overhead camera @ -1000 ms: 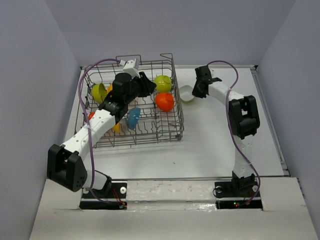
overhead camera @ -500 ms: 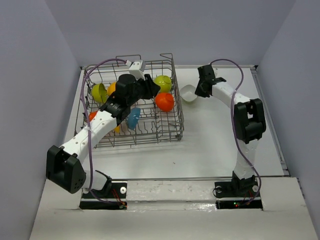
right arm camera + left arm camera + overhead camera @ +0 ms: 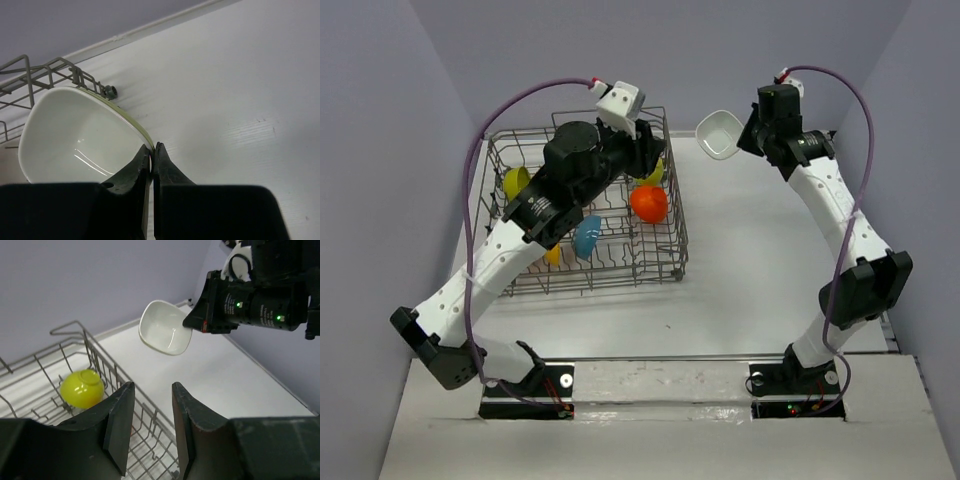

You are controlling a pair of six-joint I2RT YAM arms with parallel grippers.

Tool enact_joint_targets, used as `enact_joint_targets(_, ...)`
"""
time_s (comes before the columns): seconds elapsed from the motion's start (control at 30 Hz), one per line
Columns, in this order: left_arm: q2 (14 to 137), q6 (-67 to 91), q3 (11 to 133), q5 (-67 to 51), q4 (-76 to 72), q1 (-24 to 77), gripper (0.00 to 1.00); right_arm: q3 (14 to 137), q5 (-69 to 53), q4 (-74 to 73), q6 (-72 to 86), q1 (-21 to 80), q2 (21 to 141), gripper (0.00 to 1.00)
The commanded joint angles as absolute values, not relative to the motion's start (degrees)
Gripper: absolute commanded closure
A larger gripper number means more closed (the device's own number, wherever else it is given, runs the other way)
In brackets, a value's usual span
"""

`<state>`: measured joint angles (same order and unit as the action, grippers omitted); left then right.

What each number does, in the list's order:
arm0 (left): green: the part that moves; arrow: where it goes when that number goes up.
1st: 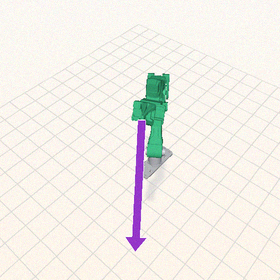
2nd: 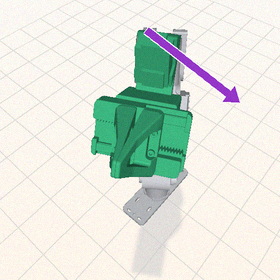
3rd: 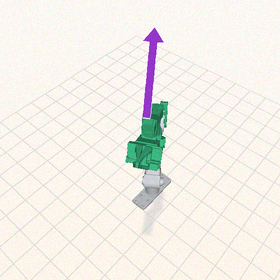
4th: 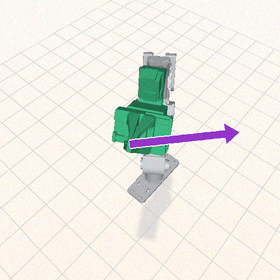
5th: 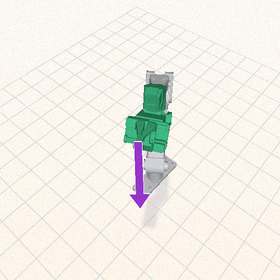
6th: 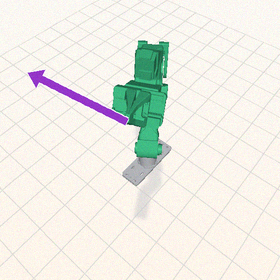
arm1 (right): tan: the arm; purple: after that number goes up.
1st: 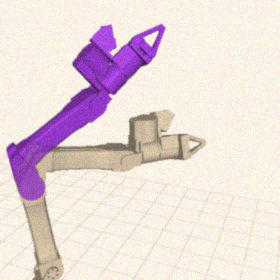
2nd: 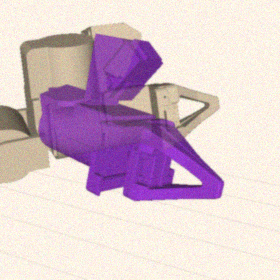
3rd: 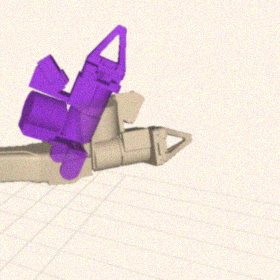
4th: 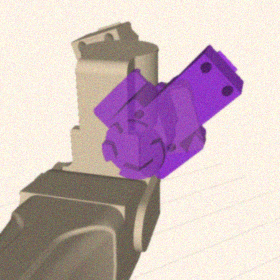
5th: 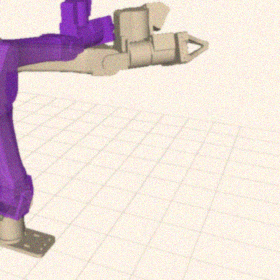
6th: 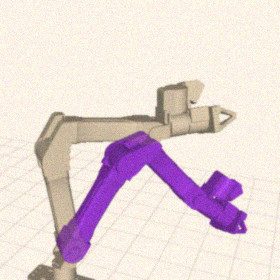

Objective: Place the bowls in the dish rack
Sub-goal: Pass from the right arm to the left

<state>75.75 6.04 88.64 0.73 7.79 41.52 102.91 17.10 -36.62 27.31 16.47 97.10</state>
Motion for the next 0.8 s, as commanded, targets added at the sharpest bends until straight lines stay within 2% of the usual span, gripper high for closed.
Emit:
enact_joint_targets(0.0,80.39,-3.58,99.8,8.33,14.57,48.4,0.55,107.04,17.75,-42.35,24.79,17.05,92.56,0.99)
enact_joint_targets(0.33,100.78,-18.09,125.39,32.22,28.91,65.63,0.52,120.49,23.81,-55.72,20.83,21.45,92.82,0.99)
enact_joint_targets(0.53,108.7,-25.22,130.58,42.87,28.03,71.54,0.46,119.97,26.1,-58.18,19.87,22.06,90.53,0.99)
enact_joint_targets(0.77,111.8,-27.86,131.57,46.23,27.16,72.77,0.44,116.91,25.49,-56.61,19.95,22.06,86.84,0.99)
